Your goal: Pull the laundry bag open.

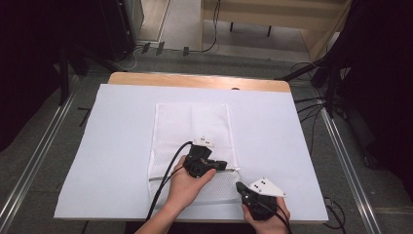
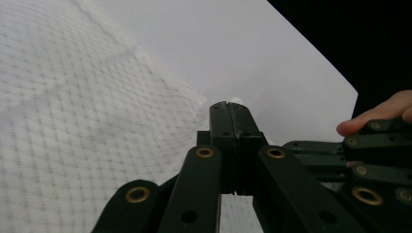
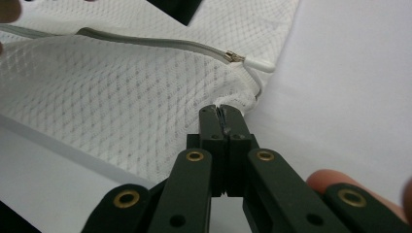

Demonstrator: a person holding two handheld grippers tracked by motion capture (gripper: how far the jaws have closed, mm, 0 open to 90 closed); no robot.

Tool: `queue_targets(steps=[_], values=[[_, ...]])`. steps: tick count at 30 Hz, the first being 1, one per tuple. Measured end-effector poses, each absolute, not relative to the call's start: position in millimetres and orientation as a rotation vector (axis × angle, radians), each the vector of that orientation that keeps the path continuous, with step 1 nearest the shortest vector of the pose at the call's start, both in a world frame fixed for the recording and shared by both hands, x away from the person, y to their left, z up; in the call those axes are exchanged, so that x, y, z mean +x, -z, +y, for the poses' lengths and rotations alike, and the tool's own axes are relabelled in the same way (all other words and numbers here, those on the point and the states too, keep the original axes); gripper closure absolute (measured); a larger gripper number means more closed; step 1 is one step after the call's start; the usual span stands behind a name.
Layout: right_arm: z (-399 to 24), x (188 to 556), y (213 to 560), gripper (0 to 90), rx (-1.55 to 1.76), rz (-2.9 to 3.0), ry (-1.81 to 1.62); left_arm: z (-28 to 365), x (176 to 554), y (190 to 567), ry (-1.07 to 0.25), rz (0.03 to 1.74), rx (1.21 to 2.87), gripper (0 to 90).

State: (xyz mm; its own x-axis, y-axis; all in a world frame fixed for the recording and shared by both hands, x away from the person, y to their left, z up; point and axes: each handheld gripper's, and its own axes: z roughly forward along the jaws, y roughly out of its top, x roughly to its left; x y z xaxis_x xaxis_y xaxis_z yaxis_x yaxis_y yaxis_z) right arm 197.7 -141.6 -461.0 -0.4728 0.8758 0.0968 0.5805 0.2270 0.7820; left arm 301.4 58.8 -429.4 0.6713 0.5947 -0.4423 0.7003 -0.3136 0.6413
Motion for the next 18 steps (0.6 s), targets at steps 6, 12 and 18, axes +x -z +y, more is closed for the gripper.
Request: queue_targets(steps=[6, 12, 18], values=[[-136, 195, 460, 90.0, 1.313, 2.142, -1.135, 22, 303, 436, 0.079, 1.035, 2.145, 48.9], [-136, 194, 459, 90.0, 1.303, 2.146, -1.141, -5, 306, 442, -0.037, 1.046, 2.290, 41.0], [-137, 193, 458, 90.0, 1.300, 2.145, -1.148, 0, 304, 439, -0.084, 0.989, 2.273, 81.1]])
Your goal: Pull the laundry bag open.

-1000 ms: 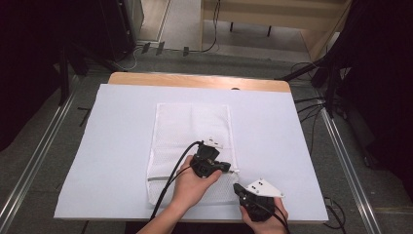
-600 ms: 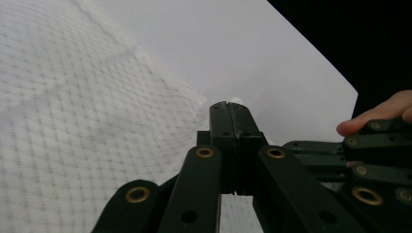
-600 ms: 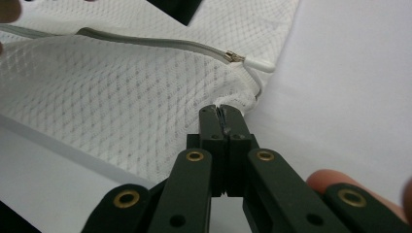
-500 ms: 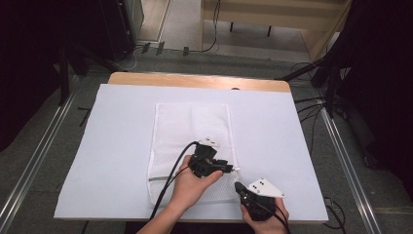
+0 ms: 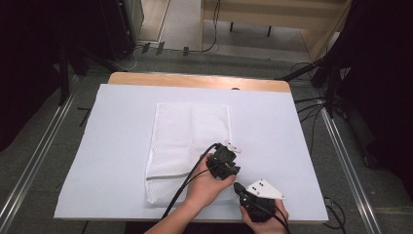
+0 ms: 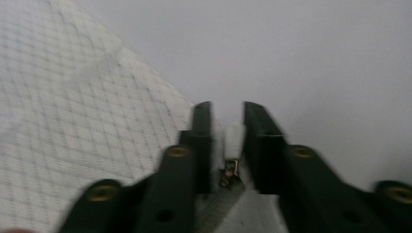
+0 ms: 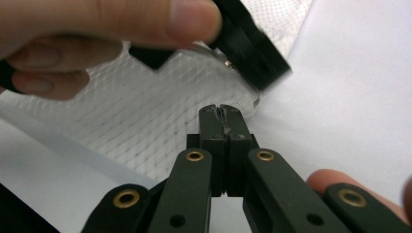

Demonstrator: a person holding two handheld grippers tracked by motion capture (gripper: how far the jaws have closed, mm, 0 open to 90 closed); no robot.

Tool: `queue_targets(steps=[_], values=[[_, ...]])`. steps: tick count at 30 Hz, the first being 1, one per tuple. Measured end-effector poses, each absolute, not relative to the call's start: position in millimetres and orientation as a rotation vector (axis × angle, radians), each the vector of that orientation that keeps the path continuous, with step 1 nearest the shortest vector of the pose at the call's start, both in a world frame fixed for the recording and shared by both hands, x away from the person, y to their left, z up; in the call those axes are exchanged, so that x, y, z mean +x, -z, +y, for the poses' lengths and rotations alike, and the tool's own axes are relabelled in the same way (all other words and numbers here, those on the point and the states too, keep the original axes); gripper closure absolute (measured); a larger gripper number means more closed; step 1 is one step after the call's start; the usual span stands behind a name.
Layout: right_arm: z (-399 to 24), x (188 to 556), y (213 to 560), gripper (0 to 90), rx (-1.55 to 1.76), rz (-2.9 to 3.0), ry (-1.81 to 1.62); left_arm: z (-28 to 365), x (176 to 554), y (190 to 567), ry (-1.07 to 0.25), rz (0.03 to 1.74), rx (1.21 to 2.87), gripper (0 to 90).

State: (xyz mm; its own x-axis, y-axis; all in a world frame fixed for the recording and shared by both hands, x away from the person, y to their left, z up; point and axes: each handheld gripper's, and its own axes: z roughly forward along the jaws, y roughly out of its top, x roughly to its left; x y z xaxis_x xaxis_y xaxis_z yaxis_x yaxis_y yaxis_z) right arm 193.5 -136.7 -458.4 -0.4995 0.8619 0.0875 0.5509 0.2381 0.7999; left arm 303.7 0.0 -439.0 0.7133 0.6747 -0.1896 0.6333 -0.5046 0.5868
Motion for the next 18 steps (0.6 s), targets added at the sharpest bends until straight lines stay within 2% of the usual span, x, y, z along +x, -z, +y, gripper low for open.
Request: queue_targets(steps=[7, 18], values=[[-136, 194, 460, 90.0, 1.311, 2.152, -1.140, 24, 304, 426, -0.006, 0.980, 2.117, 83.4], [-137, 194, 457, 90.0, 1.322, 2.139, -1.167, 56, 292, 434, 0.031, 1.007, 1.943, 87.3]])
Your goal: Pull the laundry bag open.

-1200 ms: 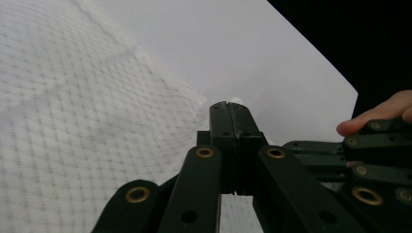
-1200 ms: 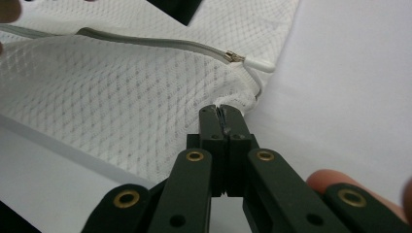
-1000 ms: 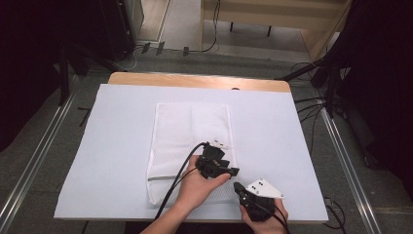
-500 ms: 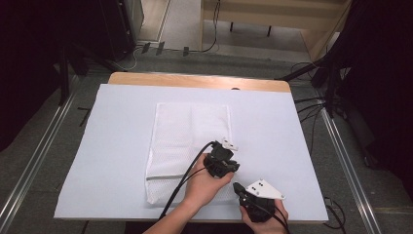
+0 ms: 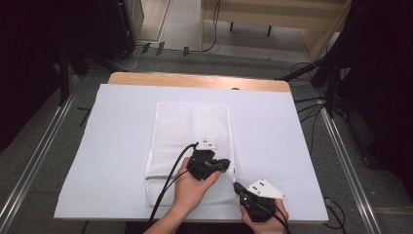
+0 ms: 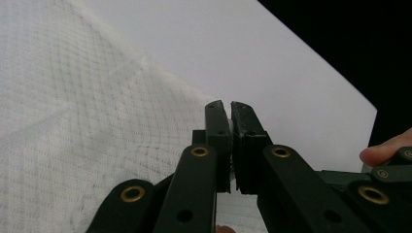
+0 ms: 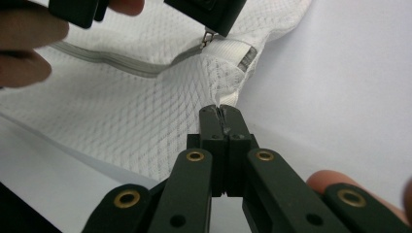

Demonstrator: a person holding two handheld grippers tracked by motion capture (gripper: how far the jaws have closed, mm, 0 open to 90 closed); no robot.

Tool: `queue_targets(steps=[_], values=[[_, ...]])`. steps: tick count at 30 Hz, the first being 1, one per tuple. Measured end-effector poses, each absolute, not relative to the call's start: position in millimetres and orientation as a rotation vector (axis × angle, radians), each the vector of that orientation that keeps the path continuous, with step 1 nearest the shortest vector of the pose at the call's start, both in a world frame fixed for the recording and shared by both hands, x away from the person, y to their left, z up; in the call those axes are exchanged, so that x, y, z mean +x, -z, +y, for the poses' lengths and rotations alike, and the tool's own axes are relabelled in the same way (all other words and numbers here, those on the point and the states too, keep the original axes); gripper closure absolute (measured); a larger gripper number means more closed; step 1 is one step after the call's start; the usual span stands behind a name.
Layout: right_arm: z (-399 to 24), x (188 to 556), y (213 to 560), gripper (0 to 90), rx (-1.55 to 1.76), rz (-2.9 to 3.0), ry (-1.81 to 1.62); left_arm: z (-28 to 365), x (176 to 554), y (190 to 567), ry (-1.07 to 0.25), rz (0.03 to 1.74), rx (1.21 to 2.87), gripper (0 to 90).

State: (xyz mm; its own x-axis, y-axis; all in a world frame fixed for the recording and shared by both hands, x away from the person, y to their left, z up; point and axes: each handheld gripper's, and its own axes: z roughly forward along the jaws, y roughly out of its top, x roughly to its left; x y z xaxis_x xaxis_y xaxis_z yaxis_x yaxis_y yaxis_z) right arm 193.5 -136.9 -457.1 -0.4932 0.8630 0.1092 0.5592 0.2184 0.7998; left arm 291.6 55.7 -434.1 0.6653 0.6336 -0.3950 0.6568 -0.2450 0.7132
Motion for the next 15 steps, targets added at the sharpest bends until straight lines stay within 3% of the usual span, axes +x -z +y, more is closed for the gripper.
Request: queue_targets(steps=[8, 15], values=[[-143, 198, 457, 86.1, 1.429, 2.154, -1.288, 68, 283, 436, 0.041, 0.991, 1.864, 87.5], [-151, 213, 450, 55.9, 1.489, 2.131, -1.505, 78, 280, 435, 0.048, 0.980, 1.815, 87.5]])
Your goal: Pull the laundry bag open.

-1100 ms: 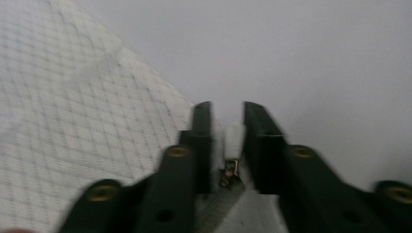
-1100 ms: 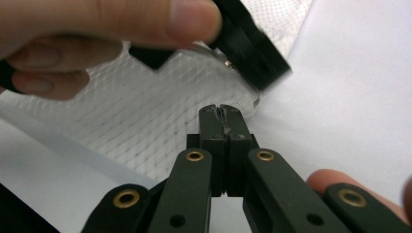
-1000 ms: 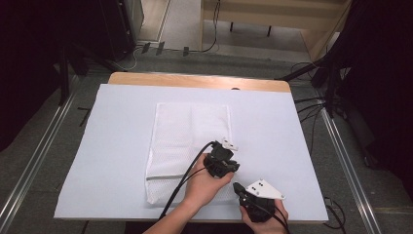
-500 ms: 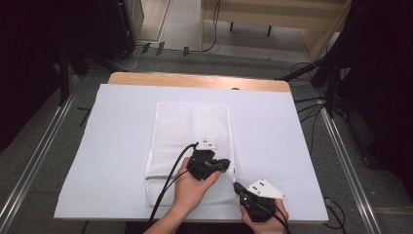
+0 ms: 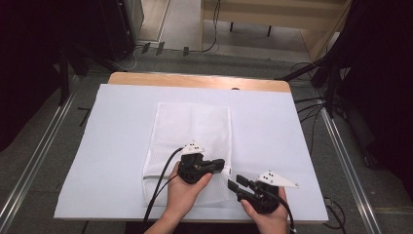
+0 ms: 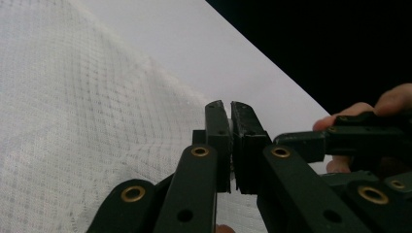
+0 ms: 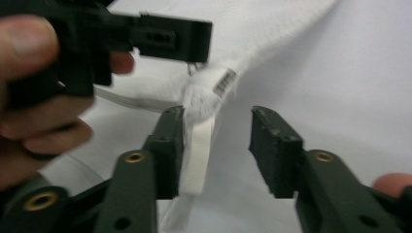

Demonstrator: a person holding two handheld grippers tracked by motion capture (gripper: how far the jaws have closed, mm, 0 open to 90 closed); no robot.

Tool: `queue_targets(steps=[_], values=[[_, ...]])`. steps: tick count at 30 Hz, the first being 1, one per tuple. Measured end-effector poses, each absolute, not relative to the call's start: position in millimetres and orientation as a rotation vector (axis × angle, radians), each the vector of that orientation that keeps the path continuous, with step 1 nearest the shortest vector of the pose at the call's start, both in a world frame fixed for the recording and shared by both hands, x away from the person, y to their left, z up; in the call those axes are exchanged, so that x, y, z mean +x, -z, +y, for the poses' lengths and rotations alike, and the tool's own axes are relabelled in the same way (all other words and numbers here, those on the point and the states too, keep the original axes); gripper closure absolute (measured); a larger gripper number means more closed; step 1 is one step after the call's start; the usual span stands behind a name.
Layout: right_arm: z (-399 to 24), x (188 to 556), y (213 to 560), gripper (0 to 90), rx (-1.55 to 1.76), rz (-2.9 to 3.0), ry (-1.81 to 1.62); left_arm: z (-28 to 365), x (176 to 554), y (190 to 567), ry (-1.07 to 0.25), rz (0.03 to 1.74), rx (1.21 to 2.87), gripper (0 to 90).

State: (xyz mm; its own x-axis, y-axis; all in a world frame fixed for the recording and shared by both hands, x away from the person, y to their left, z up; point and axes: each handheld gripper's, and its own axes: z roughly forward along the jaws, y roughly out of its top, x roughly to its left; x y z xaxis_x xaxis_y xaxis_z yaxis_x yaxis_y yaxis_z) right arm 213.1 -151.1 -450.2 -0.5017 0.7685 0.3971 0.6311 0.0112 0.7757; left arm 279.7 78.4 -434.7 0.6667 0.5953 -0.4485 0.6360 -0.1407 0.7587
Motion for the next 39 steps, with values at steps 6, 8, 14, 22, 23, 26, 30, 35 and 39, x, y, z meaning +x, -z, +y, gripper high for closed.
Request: queue_targets(steps=[6, 8, 14, 22, 23, 26, 30, 35, 39], values=[[-144, 237, 451, 54.7, 1.623, 2.220, -1.586, 79, 278, 437, 0.053, 0.970, 1.813, 87.4], [-143, 240, 453, 61.3, 1.637, 2.233, -1.584, 80, 277, 437, 0.052, 0.969, 1.821, 87.4], [-140, 243, 455, 86.8, 1.630, 2.260, -1.591, 82, 277, 442, 0.051, 0.974, 1.829, 87.4], [-133, 235, 456, 88.5, 1.556, 2.216, -1.457, 83, 271, 449, -0.058, 0.999, 1.907, 87.5], [-134, 235, 456, 88.5, 1.569, 2.211, -1.455, 84, 270, 450, -0.064, 1.008, 1.912, 87.5], [-139, 235, 456, 88.6, 1.577, 2.193, -1.443, 96, 271, 455, -0.071, 1.055, 1.915, 87.5], [-139, 234, 457, 88.6, 1.566, 2.203, -1.390, 112, 270, 456, -0.090, 1.089, 1.931, 87.4], [-137, 233, 456, 88.6, 1.537, 2.209, -1.332, 135, 266, 457, -0.101, 1.130, 1.931, 87.4], [-138, 234, 456, 88.6, 1.542, 2.198, -1.287, 158, 261, 456, -0.148, 1.168, 1.939, 87.4]])
